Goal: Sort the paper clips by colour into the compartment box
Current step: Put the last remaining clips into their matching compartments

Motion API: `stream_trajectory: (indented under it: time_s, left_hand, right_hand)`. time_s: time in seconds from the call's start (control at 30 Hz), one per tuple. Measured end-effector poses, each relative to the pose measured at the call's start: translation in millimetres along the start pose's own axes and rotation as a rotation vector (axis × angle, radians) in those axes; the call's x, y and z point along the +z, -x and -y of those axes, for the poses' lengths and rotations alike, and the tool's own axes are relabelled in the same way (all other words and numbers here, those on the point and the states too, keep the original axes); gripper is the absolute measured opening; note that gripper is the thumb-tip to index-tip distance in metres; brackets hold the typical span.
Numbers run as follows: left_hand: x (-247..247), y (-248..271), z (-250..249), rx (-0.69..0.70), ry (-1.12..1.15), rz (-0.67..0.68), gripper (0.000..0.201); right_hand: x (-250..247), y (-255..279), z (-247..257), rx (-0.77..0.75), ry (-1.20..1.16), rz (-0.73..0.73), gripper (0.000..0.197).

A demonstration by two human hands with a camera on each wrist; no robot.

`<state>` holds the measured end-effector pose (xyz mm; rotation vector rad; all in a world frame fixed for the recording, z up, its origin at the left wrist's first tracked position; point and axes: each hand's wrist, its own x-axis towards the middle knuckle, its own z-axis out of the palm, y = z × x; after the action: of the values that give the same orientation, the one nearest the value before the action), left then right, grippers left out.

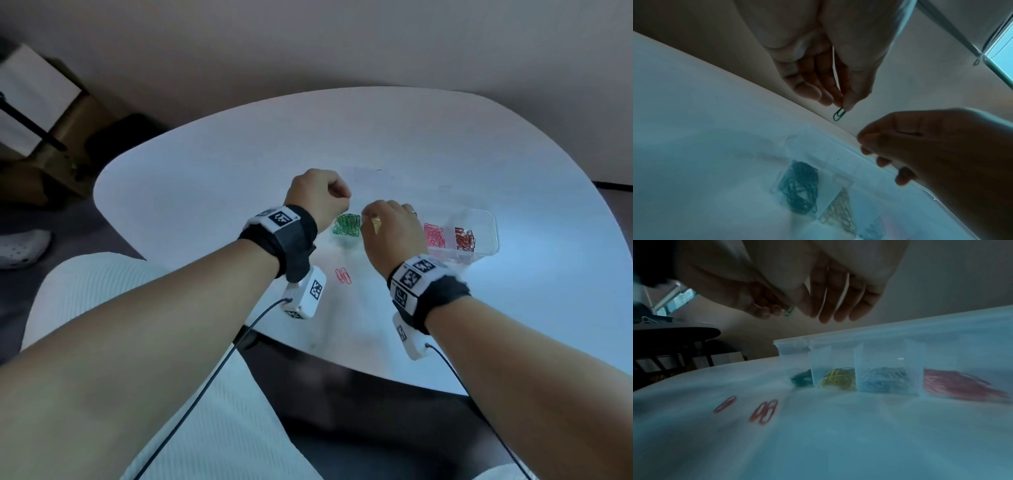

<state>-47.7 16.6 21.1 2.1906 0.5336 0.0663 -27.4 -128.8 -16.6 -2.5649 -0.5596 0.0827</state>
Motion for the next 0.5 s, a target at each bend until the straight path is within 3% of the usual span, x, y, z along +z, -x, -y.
stream_trajectory:
  time_s: [0.1,0.17,0.3,0.4,0.5]
  left_hand:
    - [7,-9,0,0.007,-0.021,0.071,0.008]
    - [7,-8,6,-0.015,-0.06,0.079,0.006]
    - [-5,9,38,-0.178,-0.161,-0.058,0.011]
    - [-8,24,54,-0.341,-0.343,0.117,0.012]
    - [1,29,58,-0.362,-0.373,0.222,0.02]
  right_hand:
    - [1,21,-9,-0.015,-0.051,-0.01,0.013]
    - [3,31,-13,0.005,-0.039,0.106,0.014]
    - [16,35,-9,0.041,0.068,0.364,0.028]
    - [29,32,2,0.058,0.118,0.487,0.037]
    - [42,31,11,0.014,0.199,0.524,0.028]
